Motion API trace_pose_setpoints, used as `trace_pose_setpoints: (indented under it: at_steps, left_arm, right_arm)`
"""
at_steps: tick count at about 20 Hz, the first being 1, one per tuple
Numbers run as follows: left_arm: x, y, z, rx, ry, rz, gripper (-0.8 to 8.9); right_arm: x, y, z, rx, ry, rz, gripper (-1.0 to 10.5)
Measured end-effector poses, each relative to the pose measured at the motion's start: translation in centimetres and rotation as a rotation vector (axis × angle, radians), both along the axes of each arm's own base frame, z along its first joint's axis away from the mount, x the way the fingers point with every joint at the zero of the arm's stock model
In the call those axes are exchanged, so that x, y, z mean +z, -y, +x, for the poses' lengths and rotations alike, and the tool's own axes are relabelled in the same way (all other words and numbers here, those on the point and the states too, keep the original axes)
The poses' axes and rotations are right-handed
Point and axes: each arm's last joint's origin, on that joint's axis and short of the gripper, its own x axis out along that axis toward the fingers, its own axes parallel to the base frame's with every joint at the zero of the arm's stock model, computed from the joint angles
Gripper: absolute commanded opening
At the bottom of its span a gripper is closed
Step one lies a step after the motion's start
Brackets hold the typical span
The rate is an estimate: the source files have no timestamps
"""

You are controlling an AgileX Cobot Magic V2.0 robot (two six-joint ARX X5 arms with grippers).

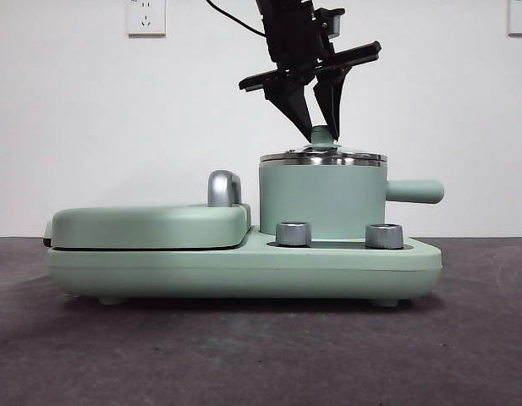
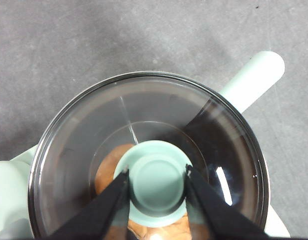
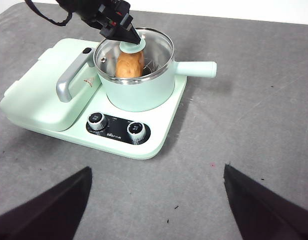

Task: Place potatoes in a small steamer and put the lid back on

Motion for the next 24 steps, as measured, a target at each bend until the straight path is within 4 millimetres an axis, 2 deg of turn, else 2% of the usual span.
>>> trace_pose_setpoints:
  at_steps: [4, 7, 11, 14, 16, 19, 24]
  left_arm:
    - [-0.1, 0.1, -0.1, 0.011, -0.008, -0.005, 3.05]
    - [1.0, -0.2, -0.6, 0.008, 0.003, -0.015, 3.22]
    - [5.8, -2.1, -2.8, 0.007, 0.096, -0.099, 3.22]
    - [6.8, -2.5, -3.5, 0.004, 0.105, -0.108, 3.99]
    - [7.6, -2.8, -4.1, -0.002, 0.114, -0.118, 4.07]
    - [10.9, -3.9, -6.5, -0.039, 0.158, -0.186, 4.06]
    - [17.6, -7.7, -12.4, -0.094, 0.262, -0.32, 4.06]
  right_arm:
    - [0.0, 0.0, 0.0, 0.0, 0.0, 0.0, 4.2]
    - [0.0, 0.0, 0.0, 0.0, 0.0, 0.0, 4.2]
    - [0.0, 0.0, 0.0, 0.0, 0.0, 0.0, 4.2]
    - [0.0, 0.0, 0.0, 0.003, 0.002, 0.003, 4.2]
    - [0.0, -0.1, 0.0, 0.014, -0.001, 0.009, 4.2]
    - [0.0, -0.1, 0.0, 0.035, -0.004, 0.019, 4.2]
    - [0.1, -0.2, -0.1, 0.069, -0.012, 0.039, 4.2]
